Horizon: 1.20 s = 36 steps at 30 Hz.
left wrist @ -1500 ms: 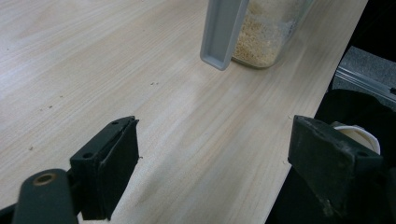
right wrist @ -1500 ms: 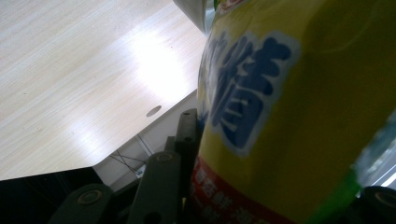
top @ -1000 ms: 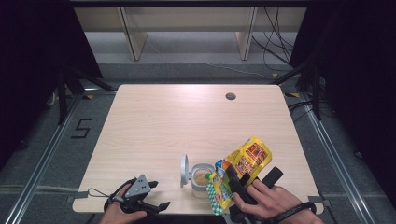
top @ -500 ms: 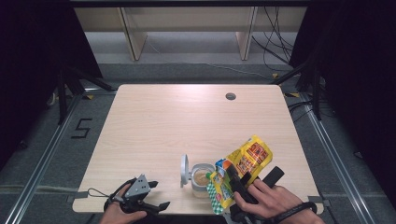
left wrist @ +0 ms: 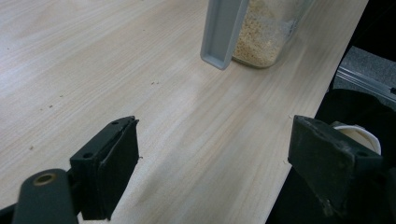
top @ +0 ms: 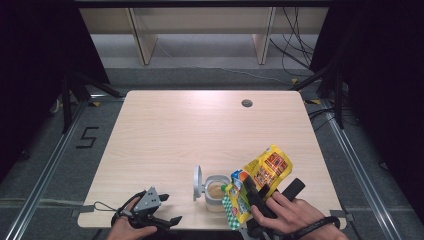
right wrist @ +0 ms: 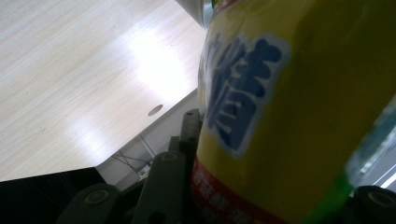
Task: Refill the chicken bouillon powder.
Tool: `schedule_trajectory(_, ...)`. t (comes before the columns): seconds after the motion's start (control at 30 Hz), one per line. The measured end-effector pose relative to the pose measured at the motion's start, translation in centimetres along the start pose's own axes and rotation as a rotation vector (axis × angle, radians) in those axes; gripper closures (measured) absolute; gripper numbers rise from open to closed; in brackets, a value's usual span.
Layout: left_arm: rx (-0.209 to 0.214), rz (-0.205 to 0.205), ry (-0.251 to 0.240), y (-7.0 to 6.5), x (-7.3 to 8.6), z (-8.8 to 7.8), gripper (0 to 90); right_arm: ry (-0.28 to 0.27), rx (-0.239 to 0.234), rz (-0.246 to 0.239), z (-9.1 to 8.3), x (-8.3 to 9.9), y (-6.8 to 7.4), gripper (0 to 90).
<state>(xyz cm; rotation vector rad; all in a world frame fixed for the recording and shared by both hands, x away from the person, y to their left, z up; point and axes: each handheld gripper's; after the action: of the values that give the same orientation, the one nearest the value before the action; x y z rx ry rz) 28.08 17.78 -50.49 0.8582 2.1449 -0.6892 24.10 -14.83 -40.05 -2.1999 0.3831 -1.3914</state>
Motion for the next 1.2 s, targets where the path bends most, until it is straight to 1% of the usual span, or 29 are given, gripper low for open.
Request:
schedule_trajectory(0.17, -0.001, 0.005, 0.000, 0.01, -0.02, -0.01, 15.7, 0.000, 0.001, -0.008, -0.02, 0.02, -0.03, 75.4)
schedule_trajectory(0.2, -0.002, 0.008, 0.000, 0.02, -0.02, -0.03, 15.7, 0.001, 0.001, -0.001, -0.04, 0.02, 0.00, 75.4)
schedule_trajectory(0.27, -0.002, 0.008, 0.000, 0.03, -0.01, -0.02, 15.7, -0.001, 0.001, -0.006, -0.01, 0.01, -0.01, 75.5)
schedule_trajectory(0.3, 0.000, 0.001, 0.000, 0.00, 0.00, 0.00, 15.7, -0.001, -0.001, 0.000, -0.02, 0.02, 0.00, 75.5)
schedule_trajectory(0.37, 0.006, 0.002, -0.007, -0.01, -0.01, 0.03, 15.7, 0.000, 0.000, -0.003, -0.02, 0.04, -0.01, 75.5)
schedule_trajectory(0.43, -0.002, 0.008, 0.001, 0.03, -0.02, -0.02, 15.7, 0.001, 0.001, -0.007, 0.00, 0.05, -0.01, 75.6)
schedule_trajectory(0.6, 0.006, 0.002, -0.007, -0.02, 0.00, 0.02, 15.7, 0.004, -0.003, -0.003, -0.06, 0.19, -0.05, 75.7)
schedule_trajectory(0.63, 0.000, 0.007, 0.000, 0.04, -0.02, -0.02, 15.7, 0.004, -0.002, -0.004, -0.07, 0.21, -0.06, 75.7)
schedule_trajectory(0.67, 0.006, 0.000, -0.007, -0.03, 0.00, 0.02, 15.7, 0.002, -0.003, -0.004, -0.07, 0.23, -0.05, 75.7)
schedule_trajectory(0.73, 0.005, -0.001, -0.006, -0.02, 0.01, 0.03, 15.7, 0.008, 0.000, -0.005, -0.07, 0.20, 0.03, 75.8)
schedule_trajectory(0.83, -0.002, 0.009, 0.000, 0.03, -0.01, -0.02, 15.7, 0.004, 0.002, -0.007, -0.04, 0.19, 0.09, 76.5)
schedule_trajectory(0.87, 0.000, 0.001, 0.000, 0.00, 0.00, 0.00, 15.7, 0.004, 0.001, -0.007, -0.02, 0.18, 0.10, 76.5)
schedule_trajectory(0.93, 0.000, 0.000, 0.001, 0.00, 0.01, 0.00, 15.7, 0.004, 0.003, -0.010, -0.01, 0.16, 0.13, 76.5)
schedule_trajectory(1.07, 0.000, 0.000, 0.000, -0.01, 0.01, -0.01, 15.7, 0.003, 0.000, -0.008, -0.06, 0.21, 0.10, 76.6)
schedule_trajectory(1.13, -0.002, 0.007, 0.000, 0.02, -0.01, -0.02, 15.7, 0.004, -0.003, -0.007, -0.08, 0.27, 0.07, 76.6)
schedule_trajectory(1.17, 0.004, 0.000, -0.004, -0.02, 0.00, 0.01, 15.7, 0.004, -0.002, -0.013, -0.07, 0.30, 0.05, 76.6)
schedule_trajectory(1.2, 0.005, 0.005, -0.006, 0.01, -0.01, 0.01, 15.6, 0.005, -0.002, -0.013, -0.07, 0.30, 0.04, 76.7)
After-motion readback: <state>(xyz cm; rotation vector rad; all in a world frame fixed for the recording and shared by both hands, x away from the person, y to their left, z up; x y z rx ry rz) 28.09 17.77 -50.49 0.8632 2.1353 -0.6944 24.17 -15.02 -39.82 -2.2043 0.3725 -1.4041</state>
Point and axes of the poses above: each handheld gripper's, and its own axes: z roughly forward along the jaws, x roughly out of its underside, y roughly to its left, and after that the axes turned 7 degrees about -z, right-handed
